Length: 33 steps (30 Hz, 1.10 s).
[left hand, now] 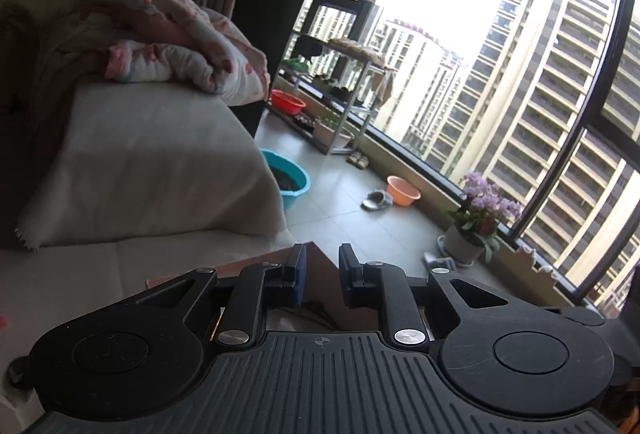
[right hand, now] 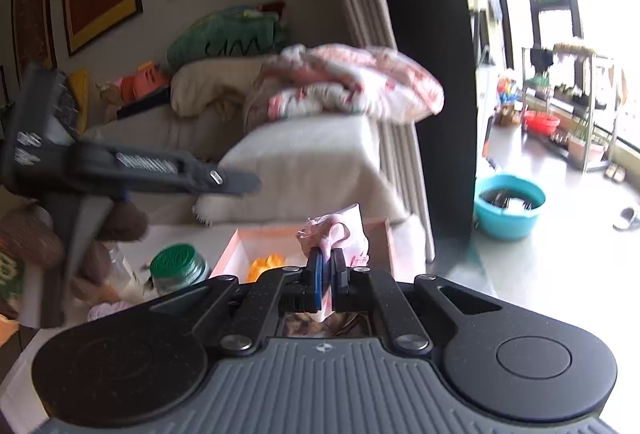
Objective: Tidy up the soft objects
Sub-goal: 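Carry the fur plush and pink cloth into the pink box and open both tools, then grasp the pink heart-topped eraser with the left tool while the right tool withdraws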
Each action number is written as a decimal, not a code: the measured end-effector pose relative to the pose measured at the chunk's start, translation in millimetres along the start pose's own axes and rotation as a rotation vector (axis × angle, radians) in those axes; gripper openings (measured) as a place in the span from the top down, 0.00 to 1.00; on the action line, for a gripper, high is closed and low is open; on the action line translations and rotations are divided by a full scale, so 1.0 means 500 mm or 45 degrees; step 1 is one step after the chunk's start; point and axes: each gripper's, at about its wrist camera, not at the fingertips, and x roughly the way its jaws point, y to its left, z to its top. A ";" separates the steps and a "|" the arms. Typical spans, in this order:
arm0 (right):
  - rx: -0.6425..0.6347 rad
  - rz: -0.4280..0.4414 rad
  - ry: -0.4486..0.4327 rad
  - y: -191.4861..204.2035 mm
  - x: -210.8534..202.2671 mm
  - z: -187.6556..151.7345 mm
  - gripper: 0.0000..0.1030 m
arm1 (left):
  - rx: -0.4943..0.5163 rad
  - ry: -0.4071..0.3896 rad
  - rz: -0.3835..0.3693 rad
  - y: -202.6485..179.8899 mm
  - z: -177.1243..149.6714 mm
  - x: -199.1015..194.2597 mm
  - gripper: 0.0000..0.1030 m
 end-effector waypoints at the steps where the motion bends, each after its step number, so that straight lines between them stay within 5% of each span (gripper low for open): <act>1: 0.009 0.006 0.022 0.002 0.013 -0.003 0.96 | -0.007 -0.024 -0.005 0.006 -0.004 -0.022 0.81; 8: 0.116 0.031 0.196 -0.011 0.144 0.036 0.96 | -0.072 0.073 0.187 0.057 -0.080 -0.146 0.81; 13: 0.231 0.044 0.322 -0.030 0.258 0.074 0.94 | 0.189 0.070 0.512 0.069 -0.152 -0.250 0.81; 15: 0.239 0.054 0.390 -0.032 0.298 0.075 0.87 | 0.167 0.048 0.558 0.088 -0.170 -0.292 0.81; 17: 0.215 0.045 0.452 -0.026 0.320 0.069 0.67 | 0.071 0.040 0.570 0.119 -0.184 -0.330 0.81; 19: 0.188 0.015 0.462 -0.016 0.318 0.064 0.59 | -0.013 0.027 0.593 0.153 -0.195 -0.359 0.81; 25: 0.145 -0.054 0.392 0.008 0.249 0.070 0.55 | -0.210 -0.024 0.608 0.229 -0.221 -0.397 0.81; 33: -0.292 -0.030 0.295 0.184 0.167 0.030 0.49 | -0.124 -0.014 0.489 0.215 -0.252 -0.372 0.81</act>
